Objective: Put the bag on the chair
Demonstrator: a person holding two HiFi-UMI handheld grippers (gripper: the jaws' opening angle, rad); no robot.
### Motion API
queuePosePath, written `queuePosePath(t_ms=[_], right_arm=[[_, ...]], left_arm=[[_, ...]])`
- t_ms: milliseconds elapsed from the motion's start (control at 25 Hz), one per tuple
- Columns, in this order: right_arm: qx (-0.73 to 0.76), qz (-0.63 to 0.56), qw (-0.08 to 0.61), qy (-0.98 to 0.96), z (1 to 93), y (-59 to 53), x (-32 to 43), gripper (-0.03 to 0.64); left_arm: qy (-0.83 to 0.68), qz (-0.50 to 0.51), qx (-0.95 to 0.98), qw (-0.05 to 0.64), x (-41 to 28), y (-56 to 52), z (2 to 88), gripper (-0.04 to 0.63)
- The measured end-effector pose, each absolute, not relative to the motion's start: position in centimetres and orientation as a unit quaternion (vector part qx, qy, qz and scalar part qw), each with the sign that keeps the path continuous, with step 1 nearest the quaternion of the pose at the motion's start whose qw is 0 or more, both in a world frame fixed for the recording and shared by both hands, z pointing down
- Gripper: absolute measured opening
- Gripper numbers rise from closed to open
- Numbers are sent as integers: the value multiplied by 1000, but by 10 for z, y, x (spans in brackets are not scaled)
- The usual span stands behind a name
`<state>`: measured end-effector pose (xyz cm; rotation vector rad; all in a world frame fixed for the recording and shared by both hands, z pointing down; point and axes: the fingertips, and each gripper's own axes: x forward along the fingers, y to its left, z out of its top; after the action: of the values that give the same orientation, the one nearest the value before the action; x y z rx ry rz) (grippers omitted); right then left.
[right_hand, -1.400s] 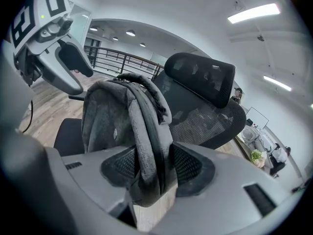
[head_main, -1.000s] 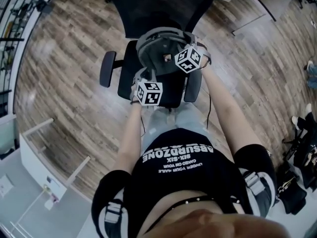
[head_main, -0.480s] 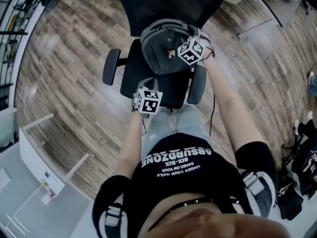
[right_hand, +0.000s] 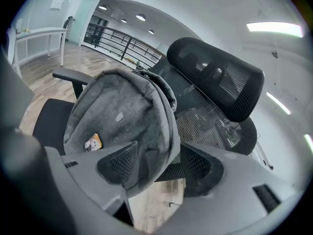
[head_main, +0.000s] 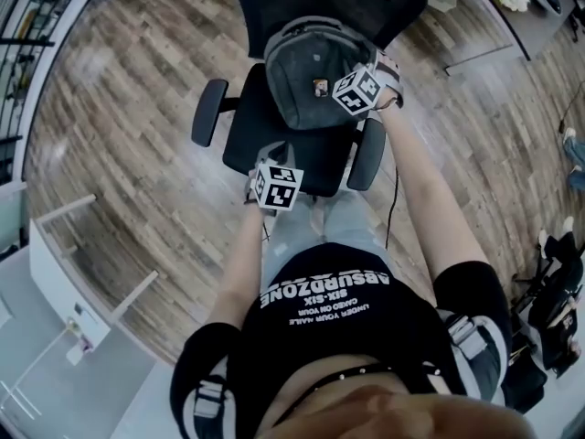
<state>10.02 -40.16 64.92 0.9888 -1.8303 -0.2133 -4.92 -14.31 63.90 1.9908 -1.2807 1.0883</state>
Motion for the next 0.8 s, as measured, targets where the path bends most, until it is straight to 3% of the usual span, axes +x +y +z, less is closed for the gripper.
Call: queuePosePath(t_ms=[280, 560, 800], right_arm=[[426, -64, 463, -775, 644, -368, 95, 261], [444, -80, 406, -795, 602, -323, 82, 36], [450, -34, 368, -813, 570, -266, 77, 17]], left_arm=[[-470, 392, 747, 258, -43, -148, 636, 17], [-488, 384, 747, 237, -42, -159, 621, 17], [-512, 340, 757, 222, -44, -162, 591, 17]])
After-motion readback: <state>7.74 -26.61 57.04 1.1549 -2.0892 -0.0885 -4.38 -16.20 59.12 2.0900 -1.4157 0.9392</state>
